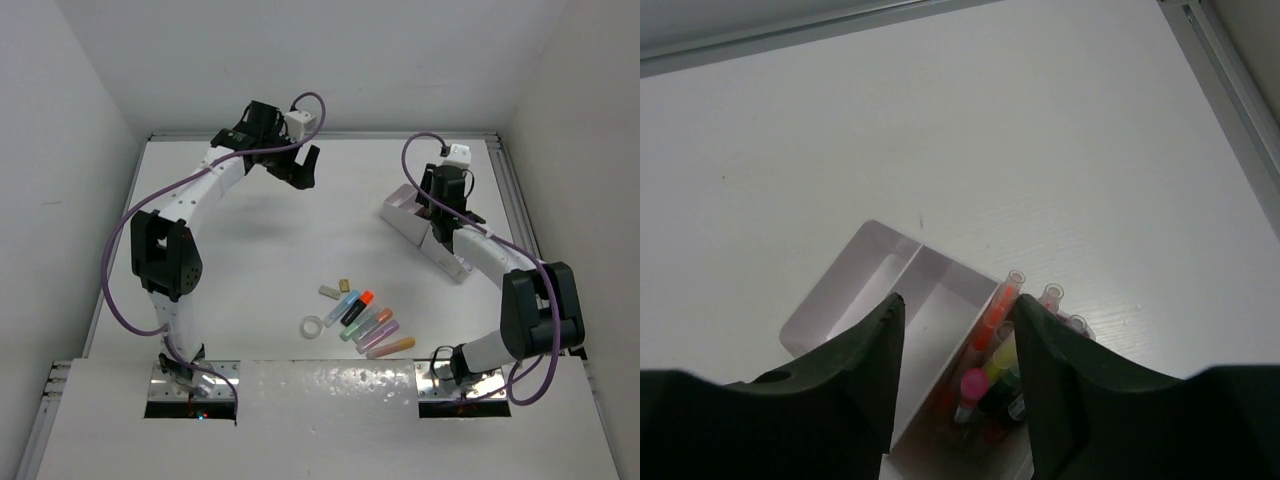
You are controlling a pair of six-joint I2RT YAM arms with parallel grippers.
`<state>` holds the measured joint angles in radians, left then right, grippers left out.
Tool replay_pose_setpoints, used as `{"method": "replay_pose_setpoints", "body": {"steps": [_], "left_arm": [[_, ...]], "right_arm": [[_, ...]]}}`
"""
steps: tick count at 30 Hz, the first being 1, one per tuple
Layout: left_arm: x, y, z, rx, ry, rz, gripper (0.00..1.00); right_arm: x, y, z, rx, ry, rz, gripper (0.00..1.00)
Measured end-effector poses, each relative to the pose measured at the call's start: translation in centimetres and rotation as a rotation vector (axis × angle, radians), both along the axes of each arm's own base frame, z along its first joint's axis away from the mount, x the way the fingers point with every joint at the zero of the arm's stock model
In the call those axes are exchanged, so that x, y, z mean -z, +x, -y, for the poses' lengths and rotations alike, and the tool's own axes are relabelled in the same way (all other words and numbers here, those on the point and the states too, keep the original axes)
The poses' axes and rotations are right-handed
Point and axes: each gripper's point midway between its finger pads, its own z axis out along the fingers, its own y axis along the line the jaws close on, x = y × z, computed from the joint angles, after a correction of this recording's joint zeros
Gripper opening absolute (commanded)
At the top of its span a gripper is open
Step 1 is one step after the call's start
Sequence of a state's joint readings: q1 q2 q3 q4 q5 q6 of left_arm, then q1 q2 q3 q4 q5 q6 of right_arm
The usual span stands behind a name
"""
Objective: Sort the stationery into containers
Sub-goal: Place the pen in the storage box, then pick up the pen from the center of the board.
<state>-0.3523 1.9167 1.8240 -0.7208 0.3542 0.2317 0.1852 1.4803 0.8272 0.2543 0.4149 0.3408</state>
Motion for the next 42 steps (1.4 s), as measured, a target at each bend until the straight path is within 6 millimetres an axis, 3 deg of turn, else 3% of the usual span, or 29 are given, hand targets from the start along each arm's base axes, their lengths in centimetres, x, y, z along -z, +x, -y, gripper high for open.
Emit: {"method": "replay_pose_setpoints", "body": {"steps": [4,8,11,12,14,15,16,18,19,20,21,24,27,31,35,39,42], "left_arm": [[0.0,0.0,0.0,0.0,0.0,-0.001,1.0],[0.0,0.0,0.0,-0.001,0.001,-0.001,1.0],[0.0,0.0,-0.1,-0.001,0.001,-0.001,1.0],[0.0,0.0,-0.1,-0.001,0.002,-0.002,1.0],[0.1,0.0,-0.2,-0.001,0.007,-0.002,1.0],[0.1,0.0,-0.2,-0.002,0.008,-0.003,1.0],[0.1,0.0,-0.3,-0.003,0.01,-0.004,1.0],[0.2,0.0,-0.6,-0.008,0.013,-0.006,1.0],[0.2,0.1,-0.8,-0.014,0.014,-0.008,1.0],[0.3,0.2,-1.1,-0.02,0.016,-0.01,1.0],[0.3,0.3,-1.4,-0.027,0.019,-0.012,1.0],[0.3,0.6,-2.6,-0.054,0.028,-0.01,1.0],[-0.2,1.0,-3.9,-0.082,0.036,0.001,1.0],[-1.2,0.5,-5.8,-0.116,0.039,0.021,1.0],[-2.0,-0.3,-8.5,-0.183,0.026,0.026,1.0],[-2.1,-0.4,-13.2,-0.328,0.019,0.011,1.0],[-2.9,0.1,-18.1,-0.481,0.04,0.03,1.0]], "right_arm": [[-0.8,-0.3,0.0,-0.003,0.0,0.018,0.57],[-3.7,-0.7,-0.1,-0.023,-0.006,0.081,0.64],[-6.1,-1.3,-0.8,-0.071,-0.01,0.119,0.63],[-6.9,-1.5,-1.2,-0.098,-0.01,0.124,0.61],[-8.1,-2.1,-2.8,-0.184,-0.006,0.117,0.46],[-8.7,-2.5,-3.7,-0.235,-0.002,0.107,0.36],[-9.0,-3.0,-4.5,-0.279,0.001,0.091,0.19],[-9.1,-4.3,-6.5,-0.379,0.016,0.042,0.14],[-8.7,-5.2,-7.6,-0.428,0.027,0.007,0.16],[-8.1,-6.2,-8.8,-0.476,0.034,-0.033,0.26],[-7.2,-7.4,-10.1,-0.525,0.04,-0.079,0.29],[-3.9,-11.4,-13.5,-0.63,0.058,-0.253,0.4],[-1.5,-14.5,-15.6,-0.633,0.119,-0.368,0.44],[1.0,-16.4,-16.0,-0.488,0.192,-0.435,0.41],[2.5,-17.3,-15.9,-0.296,0.248,-0.48,0.46],[3.7,-18.0,-15.8,-0.162,0.273,-0.512,0.51],[4.3,-18.6,-15.3,-0.107,0.272,-0.537,0.53]]}}
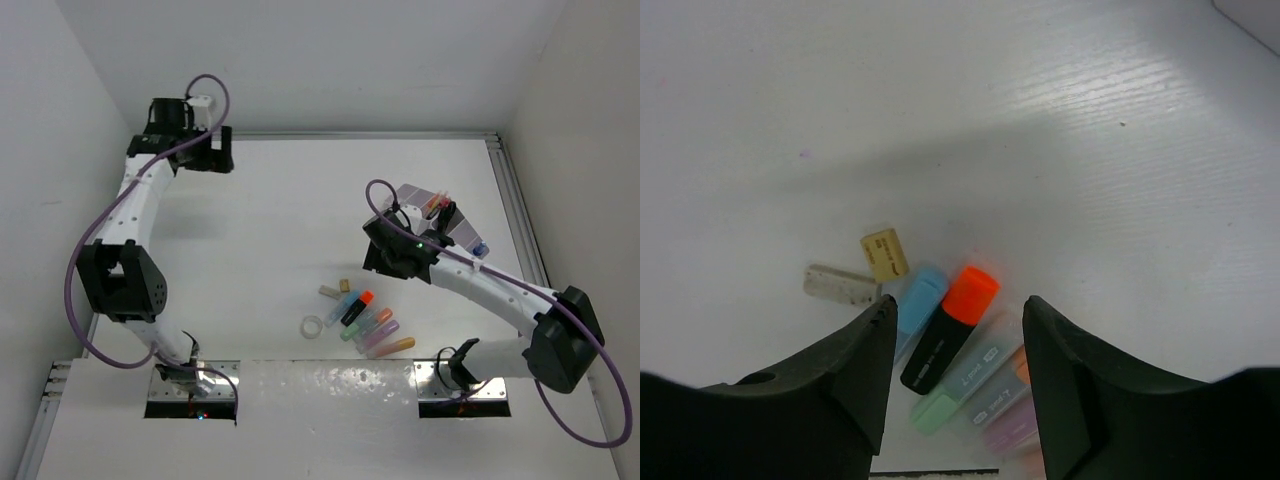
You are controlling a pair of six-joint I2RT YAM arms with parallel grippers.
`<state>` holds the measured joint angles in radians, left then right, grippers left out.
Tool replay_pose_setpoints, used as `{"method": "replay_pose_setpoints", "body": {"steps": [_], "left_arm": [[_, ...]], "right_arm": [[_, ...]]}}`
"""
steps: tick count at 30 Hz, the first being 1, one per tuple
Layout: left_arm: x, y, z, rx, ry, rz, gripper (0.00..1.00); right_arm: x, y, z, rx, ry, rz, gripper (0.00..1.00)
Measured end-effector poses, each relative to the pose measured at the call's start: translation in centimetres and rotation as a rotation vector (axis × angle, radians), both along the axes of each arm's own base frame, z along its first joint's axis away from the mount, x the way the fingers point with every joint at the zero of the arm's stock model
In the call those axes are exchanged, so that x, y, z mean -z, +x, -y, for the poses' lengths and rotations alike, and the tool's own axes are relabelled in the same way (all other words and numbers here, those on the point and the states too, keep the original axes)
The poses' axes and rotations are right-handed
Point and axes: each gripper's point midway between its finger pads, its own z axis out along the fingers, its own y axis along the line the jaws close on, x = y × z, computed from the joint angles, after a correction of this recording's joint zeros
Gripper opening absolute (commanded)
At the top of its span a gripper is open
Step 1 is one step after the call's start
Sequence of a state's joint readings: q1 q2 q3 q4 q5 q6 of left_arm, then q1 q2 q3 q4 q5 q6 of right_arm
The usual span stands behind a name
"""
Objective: Sort the stationery into containers
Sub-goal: Pick up the pen from the center of the board.
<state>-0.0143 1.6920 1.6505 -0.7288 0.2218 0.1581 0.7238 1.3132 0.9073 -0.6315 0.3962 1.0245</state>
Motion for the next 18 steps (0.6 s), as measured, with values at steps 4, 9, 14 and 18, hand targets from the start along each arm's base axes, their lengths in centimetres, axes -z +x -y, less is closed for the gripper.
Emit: {"method": "replay_pose_setpoints", "body": {"steps": [4,9,14,18], "left_arm": [[-2.7,-0.8,-6.6,-0.203,0.086,0.064,1.0],[-5.8,-5.3,-10.9,-0.369,0.204,0.132,1.0],[-4.7,-11.0,-13.2,-0.456,0.286,0.111,1.0],[-3.1,-12.6,-14.6,-0.491,0.338,0.064,1.0]], "right_arm": [[0.2,0.0,0.3,0.031,0.003,0.005,0.53],[1.4,-1.0,1.2,0.03,0.003,0.003,0.52],[1.9,-1.1,1.2,0.028,0.02,0.025,0.47],[2.0,-0.9,0.8,0.04,0.038,0.05,0.39]]}}
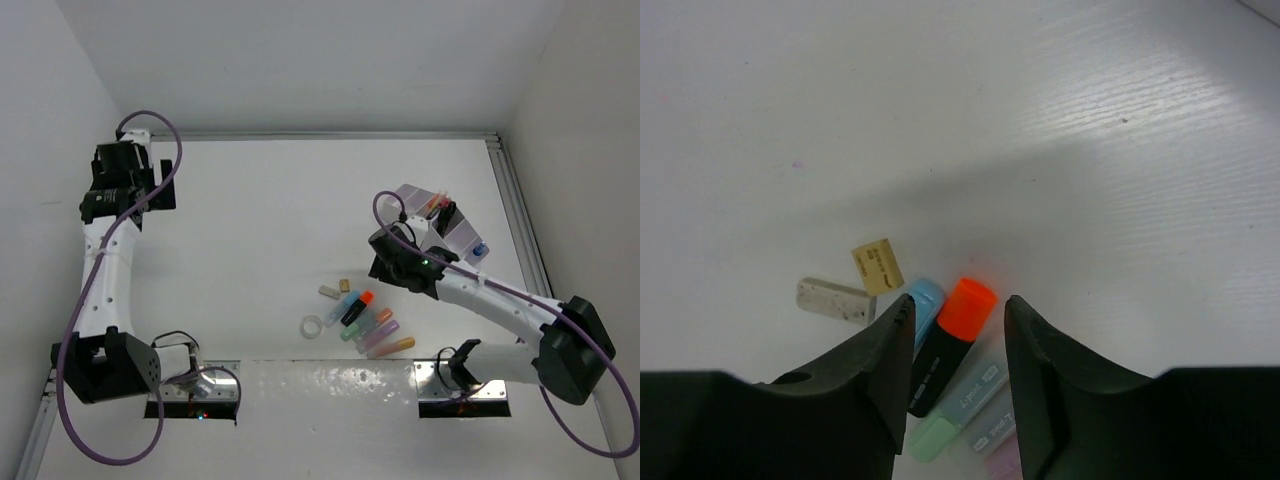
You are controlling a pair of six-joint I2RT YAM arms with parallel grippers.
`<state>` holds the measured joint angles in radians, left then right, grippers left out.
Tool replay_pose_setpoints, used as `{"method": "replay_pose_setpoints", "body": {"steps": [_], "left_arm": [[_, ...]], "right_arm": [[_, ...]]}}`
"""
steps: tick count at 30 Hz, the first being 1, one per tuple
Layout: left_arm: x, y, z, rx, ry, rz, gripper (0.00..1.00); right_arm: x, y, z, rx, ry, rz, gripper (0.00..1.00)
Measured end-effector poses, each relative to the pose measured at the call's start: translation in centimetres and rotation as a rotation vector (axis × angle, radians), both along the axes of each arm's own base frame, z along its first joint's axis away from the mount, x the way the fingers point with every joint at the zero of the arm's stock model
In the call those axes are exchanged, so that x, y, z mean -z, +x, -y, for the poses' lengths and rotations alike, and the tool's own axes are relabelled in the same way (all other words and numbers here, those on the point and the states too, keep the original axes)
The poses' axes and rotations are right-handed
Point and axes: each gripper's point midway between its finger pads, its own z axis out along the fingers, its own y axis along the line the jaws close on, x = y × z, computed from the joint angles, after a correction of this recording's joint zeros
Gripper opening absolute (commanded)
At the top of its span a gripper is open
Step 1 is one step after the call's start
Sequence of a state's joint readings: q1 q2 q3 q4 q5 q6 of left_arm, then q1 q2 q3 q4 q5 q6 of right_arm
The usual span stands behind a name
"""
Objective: Sort the stationery into containers
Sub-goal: Pick up the pen from the center of the board.
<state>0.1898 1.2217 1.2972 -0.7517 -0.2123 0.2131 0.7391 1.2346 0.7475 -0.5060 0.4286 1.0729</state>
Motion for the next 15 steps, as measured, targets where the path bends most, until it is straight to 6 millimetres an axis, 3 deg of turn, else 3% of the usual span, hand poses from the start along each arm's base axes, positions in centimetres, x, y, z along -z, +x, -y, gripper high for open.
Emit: {"method": "replay_pose_setpoints", "body": {"steps": [3,10,15], "left_arm": [[0.8,0.6,0.1,0.005,0.021,-0.024,1.0],[1.8,2.5,3.4,0.108,0.012,-0.039,1.0],[1.4,2.8,3.3,0.099,0.027,-0.023,1.0]], "right_arm": [[-0.1,-0.1,-0.8,0.006,0.012,0.017,0.37],[1.0,-0.7,-2.3,0.013,0.019,0.003,0.32],[2.0,-0.8,-2.4,0.048,0.024,-0.02,0.32]]}}
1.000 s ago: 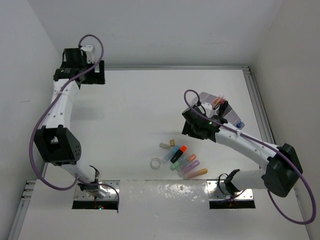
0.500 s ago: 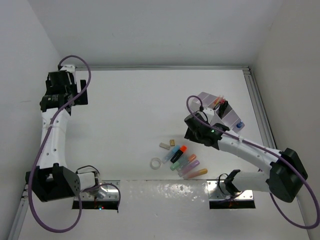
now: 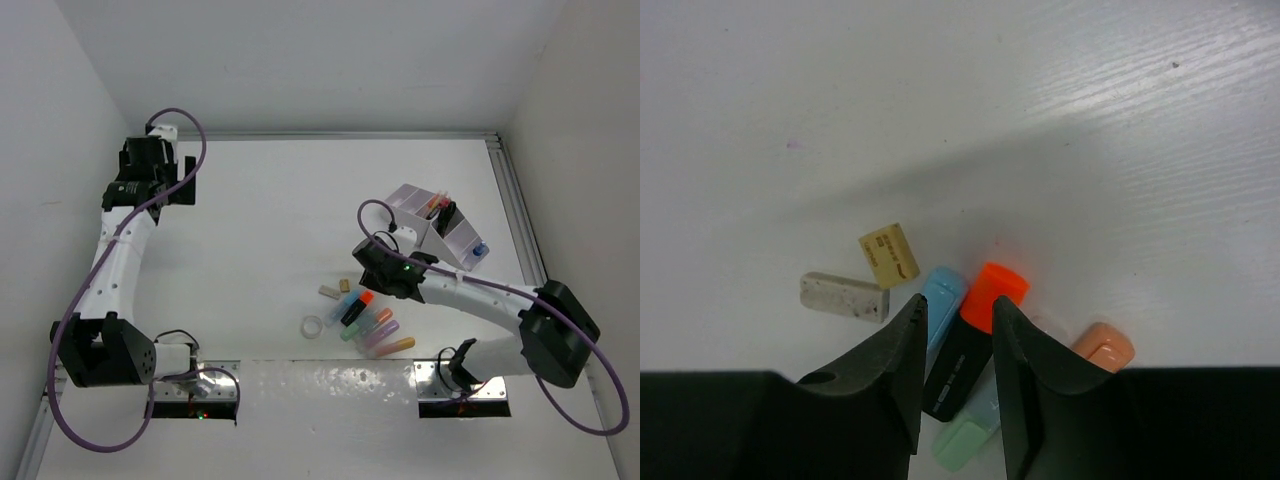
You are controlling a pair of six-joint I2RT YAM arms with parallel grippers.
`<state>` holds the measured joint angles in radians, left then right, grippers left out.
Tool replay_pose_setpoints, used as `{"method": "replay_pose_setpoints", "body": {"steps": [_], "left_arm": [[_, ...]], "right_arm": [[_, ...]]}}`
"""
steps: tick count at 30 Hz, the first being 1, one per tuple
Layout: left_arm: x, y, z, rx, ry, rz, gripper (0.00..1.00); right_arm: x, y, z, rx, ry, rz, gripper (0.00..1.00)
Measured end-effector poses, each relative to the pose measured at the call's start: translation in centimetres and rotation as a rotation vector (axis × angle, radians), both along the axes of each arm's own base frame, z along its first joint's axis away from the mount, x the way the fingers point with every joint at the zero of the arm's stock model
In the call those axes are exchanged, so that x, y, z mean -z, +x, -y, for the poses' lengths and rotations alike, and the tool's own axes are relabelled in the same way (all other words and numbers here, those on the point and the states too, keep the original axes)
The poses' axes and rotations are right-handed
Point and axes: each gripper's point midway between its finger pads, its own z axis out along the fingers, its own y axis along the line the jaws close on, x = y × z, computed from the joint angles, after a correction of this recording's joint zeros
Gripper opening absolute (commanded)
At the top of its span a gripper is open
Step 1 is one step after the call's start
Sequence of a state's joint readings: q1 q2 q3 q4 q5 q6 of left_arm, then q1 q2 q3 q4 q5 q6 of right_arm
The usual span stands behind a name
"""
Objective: Sort the stationery into containers
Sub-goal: Pick up the pen from the center of the board.
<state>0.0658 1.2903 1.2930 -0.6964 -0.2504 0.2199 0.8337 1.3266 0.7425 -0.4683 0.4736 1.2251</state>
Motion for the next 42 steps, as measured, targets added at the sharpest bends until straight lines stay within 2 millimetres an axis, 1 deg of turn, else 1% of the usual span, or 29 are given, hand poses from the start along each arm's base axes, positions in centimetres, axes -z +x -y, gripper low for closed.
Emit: {"method": "replay_pose_setpoints", "body": {"steps": [5,8,13,18,23,25,28,33,36,42], "left_arm": [[-0.1,0.2,0.2,0.004,0.0,0.009,1.0],[-0.2,0.2,0.3,0.005,-0.003,0.011,1.0],[-0.2,0.4,0.5,0.008,-0.006,0.017,1.0],[-0.3,0.5,0.6,0.01,-0.013,0.025,1.0],[-0.3,0.5,0.8,0.014,-0.018,0.026,1.0],[-0.3,0.6,1.0,0.019,-0.022,0.027,1.0],[-0.3,0.7,1.3,0.03,-0.026,0.027,1.0],[-0.2,0.7,1.8,0.045,-0.031,0.027,1.0],[-0.2,0.8,2.0,0.05,-0.033,0.027,1.0],[-0.2,0.8,2.1,0.053,-0.035,0.027,1.0]], "right_arm": [[2.0,-0.6,0.1,0.011,-0.009,-0.041,0.33],[2.3,-0.7,-0.3,-0.015,-0.022,-0.049,0.35],[1.8,-1.0,-1.4,-0.062,-0.029,-0.028,0.35],[1.1,-1.0,-2.5,-0.051,0.007,-0.018,0.41],[-0.5,-0.7,-5.3,-0.031,0.078,0.0,0.45],[-0.6,-0.9,-6.2,-0.019,0.102,-0.003,0.45],[0.0,-1.6,-6.2,0.008,0.12,-0.028,0.44],[2.3,-3.0,-5.3,0.059,0.127,-0.089,0.42],[3.1,-3.2,-5.4,0.065,0.122,-0.111,0.4],[3.8,-3.3,-5.5,0.066,0.108,-0.126,0.39]]}}
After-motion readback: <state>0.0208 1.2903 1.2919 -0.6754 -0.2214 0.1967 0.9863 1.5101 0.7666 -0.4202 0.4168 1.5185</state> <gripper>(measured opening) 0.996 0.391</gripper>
